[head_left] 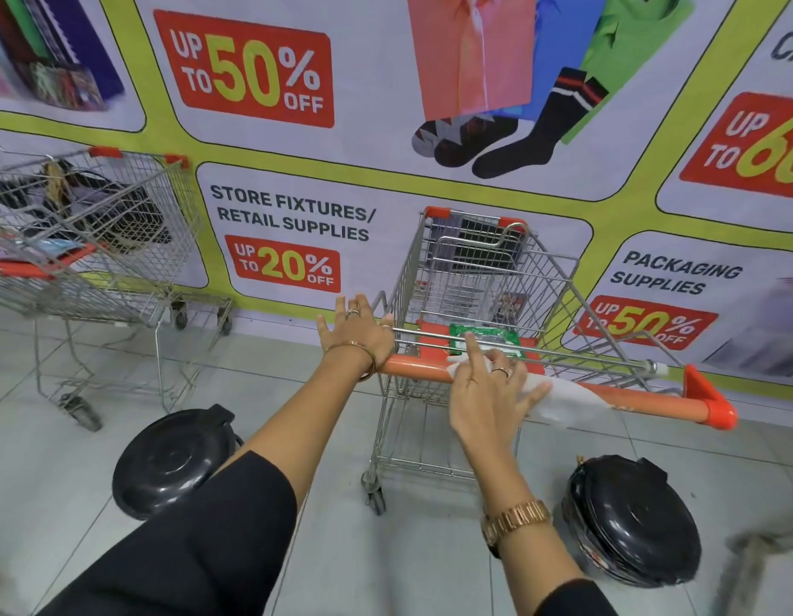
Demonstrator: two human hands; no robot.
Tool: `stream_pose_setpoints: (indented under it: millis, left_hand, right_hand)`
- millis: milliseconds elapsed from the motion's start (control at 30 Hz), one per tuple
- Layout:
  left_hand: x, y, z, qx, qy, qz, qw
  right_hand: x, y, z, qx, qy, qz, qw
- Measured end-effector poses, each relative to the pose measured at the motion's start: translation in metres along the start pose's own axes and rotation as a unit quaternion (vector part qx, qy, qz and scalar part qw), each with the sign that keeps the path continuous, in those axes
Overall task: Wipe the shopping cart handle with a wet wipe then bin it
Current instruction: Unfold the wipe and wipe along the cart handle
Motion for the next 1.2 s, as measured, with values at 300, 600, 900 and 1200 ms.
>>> stream_pose_setpoints:
  millis: [300,600,900,1200]
  left_hand:
    - [-0.004,0.000,0.002,-0.019,0.000,0.003,1.000]
    - [-0.008,-0.001,0.000,-0.031,0.003,-0.004,1.000]
    - [-0.011,-0.002,-0.001,-0.027,-0.001,-0.002,1.000]
    - [-0.012,-0.003,0.002,-0.028,-0.001,0.007,1.000]
  right_hand:
    - [0.004,0.002,0.016,-0.020,-0.041,0.015,0.999]
    - [0.001,0.005,0.030,-0.022,0.005,0.036,0.999]
    - [0.001,0.008,0.028,-0.019,0.027,0.021,0.999]
    - [-0.006,0.007,0.028,-0.006,0.005,0.026,1.000]
Point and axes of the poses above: each hand's wrist, its own x-axis towards the middle knuckle, its own y-axis out of the back of the hand, z = x × y, the point moved 1 cm from there along x, towards the middle knuckle, and after that the axes turned 7 degrees about z, right-handed, at the moved point
